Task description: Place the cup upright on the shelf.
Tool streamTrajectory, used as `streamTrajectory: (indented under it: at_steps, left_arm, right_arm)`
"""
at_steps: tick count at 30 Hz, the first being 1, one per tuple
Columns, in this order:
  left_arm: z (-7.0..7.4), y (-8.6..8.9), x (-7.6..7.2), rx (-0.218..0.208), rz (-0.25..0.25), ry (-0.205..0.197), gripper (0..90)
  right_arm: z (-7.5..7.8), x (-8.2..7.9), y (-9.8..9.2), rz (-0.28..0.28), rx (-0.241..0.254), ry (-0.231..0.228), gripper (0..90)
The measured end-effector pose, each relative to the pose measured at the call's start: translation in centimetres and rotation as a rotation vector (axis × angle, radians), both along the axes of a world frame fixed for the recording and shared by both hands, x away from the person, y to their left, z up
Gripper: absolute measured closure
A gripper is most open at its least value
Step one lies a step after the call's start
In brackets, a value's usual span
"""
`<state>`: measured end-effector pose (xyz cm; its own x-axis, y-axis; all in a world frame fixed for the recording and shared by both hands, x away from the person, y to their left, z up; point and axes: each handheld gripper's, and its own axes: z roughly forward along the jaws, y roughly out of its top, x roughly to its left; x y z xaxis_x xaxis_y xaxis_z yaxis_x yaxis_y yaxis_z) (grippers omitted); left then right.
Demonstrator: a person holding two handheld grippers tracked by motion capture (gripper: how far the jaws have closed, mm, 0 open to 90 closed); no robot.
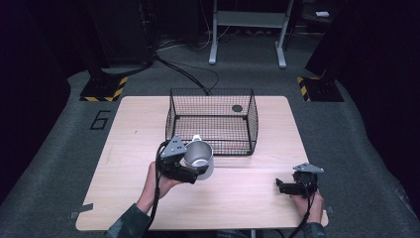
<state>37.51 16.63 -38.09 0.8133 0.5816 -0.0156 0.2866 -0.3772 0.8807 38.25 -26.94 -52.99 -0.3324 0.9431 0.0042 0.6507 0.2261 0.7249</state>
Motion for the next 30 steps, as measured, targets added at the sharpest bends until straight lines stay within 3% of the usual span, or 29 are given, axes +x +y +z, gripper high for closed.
streamTrajectory:
  at_steps: [20,30]
  left_arm:
    - [3.7,-0.1,2.2,-0.025,-0.006,-0.046,7.5]
    - [4.7,-0.5,3.4,-0.023,-0.006,-0.055,7.4]
  right_arm:
    - [0.0,0.0,0.0,0.0,0.0,0.0,2.0]
    - [0.0,0.0,0.0,0.0,0.001,0.0,2.1]
